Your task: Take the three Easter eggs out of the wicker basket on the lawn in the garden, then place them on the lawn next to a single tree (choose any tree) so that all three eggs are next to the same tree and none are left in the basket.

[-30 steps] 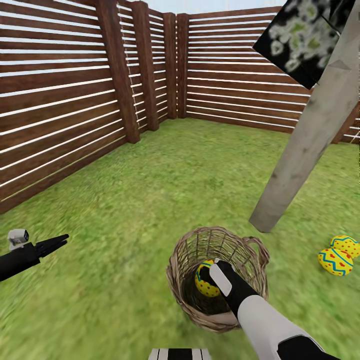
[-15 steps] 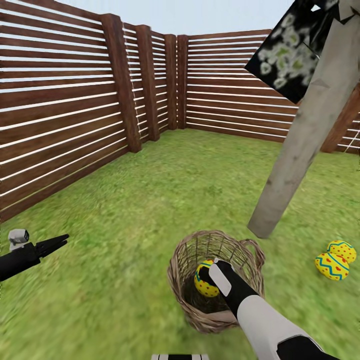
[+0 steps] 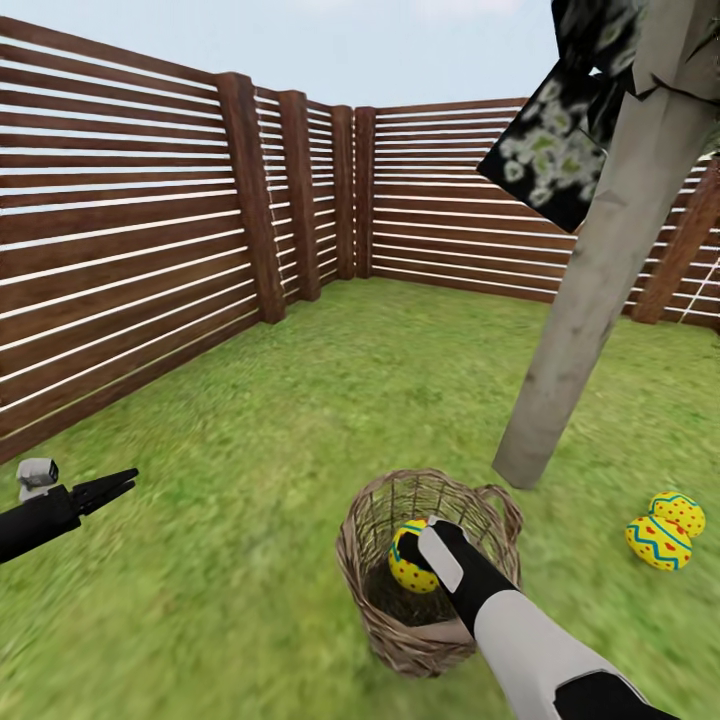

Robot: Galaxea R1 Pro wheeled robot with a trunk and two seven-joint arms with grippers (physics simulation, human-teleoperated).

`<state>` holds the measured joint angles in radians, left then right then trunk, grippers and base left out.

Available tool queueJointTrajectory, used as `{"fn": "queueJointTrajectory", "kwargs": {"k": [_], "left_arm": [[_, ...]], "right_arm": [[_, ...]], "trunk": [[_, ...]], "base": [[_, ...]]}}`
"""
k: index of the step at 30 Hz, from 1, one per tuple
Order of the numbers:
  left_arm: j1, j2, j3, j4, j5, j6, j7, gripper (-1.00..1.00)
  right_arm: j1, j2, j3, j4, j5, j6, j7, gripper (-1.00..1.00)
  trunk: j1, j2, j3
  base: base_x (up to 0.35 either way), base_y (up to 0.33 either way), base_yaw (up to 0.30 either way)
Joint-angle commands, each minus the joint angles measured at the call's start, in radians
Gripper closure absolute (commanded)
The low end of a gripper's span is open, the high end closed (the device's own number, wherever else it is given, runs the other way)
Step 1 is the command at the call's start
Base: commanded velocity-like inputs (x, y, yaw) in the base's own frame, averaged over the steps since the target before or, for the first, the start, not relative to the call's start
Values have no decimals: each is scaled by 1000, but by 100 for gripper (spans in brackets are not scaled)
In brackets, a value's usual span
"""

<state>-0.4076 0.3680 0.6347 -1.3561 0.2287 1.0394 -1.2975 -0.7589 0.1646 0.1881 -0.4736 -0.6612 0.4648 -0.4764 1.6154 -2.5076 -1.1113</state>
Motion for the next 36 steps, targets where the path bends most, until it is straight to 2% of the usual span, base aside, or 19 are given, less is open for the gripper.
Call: {"fn": "queueJointTrajectory", "kwargs": {"k": [1,13,33,35,36], "left_arm": [[0,0,0,0,1,8,-2,-100],[0,0,0,0,2,8,-2,-100],[0,-1,0,0,3,8,-2,-100],[0,-1,0,0,2,8,-2,-100],[0,-1,0,0,2,8,-2,-100]], "right_arm": [[0,-1,7,-2,-9,2,-8,100],[0,10,10,-3,-9,-4,-7,100],[0,9,10,-4,-9,-3,-7,100],[3,8,10,-35,-9,-3,-6,100],[9,5,12,-87,-9,-3,-7,100]], "trunk": [[-1,0,3],[-6,3,49],[-15,7,127],[-19,15,134],[-23,22,137]], "base": [[0,0,0],[-58,0,0],[-72,0,0],[-9,0,0],[-3,0,0]]}}
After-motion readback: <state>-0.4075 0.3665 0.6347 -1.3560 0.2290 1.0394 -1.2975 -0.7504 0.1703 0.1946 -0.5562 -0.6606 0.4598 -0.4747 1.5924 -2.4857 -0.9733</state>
